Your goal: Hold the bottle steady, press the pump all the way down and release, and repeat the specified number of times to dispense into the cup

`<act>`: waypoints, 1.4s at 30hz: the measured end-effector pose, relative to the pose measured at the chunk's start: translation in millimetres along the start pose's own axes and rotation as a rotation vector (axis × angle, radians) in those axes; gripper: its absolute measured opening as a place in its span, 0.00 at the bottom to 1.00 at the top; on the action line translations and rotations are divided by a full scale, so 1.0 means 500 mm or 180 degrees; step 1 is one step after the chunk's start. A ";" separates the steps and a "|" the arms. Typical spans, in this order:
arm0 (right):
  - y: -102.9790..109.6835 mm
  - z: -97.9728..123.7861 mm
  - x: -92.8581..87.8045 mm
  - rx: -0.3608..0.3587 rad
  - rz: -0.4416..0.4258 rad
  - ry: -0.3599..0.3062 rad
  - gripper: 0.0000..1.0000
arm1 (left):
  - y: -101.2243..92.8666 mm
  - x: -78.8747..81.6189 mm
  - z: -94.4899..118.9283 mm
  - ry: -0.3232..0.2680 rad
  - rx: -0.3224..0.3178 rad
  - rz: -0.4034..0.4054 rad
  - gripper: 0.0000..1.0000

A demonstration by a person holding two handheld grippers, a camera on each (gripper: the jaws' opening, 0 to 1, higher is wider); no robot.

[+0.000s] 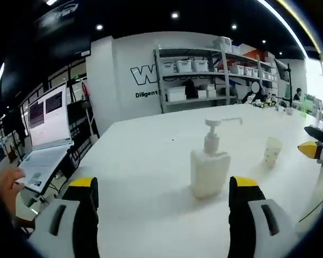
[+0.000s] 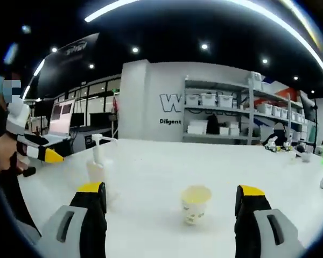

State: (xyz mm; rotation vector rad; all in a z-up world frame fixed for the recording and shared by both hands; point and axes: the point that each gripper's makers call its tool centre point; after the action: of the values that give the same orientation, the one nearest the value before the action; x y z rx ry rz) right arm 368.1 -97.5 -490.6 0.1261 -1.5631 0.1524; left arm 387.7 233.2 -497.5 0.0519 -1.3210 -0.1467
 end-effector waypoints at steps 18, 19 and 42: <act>0.010 0.029 -0.103 0.0006 0.0230 0.0682 1.00 | -0.034 -0.013 0.004 -0.0062 -0.0108 -0.0183 0.96; -0.006 0.031 -0.096 -0.0091 0.0452 0.0676 1.00 | -0.034 -0.011 0.004 -0.0070 -0.0106 -0.0176 0.96; -0.006 0.013 -0.038 -0.0212 -0.0691 0.0165 1.00 | -0.026 0.009 0.004 -0.0224 -0.0104 -0.0167 0.92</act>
State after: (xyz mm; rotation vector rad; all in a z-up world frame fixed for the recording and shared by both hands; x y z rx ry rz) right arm 362.3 -101.9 -509.3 0.2364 -1.4904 -0.0667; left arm 385.9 220.0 -494.1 0.0541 -1.3877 -0.2165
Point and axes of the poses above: the point that each gripper's makers call its tool centre point, and the gripper's own axes: z roughly backward along the fingers, y roughly to its left, x roughly out of its top, and after that the axes turned 4 degrees about -y, right-handed
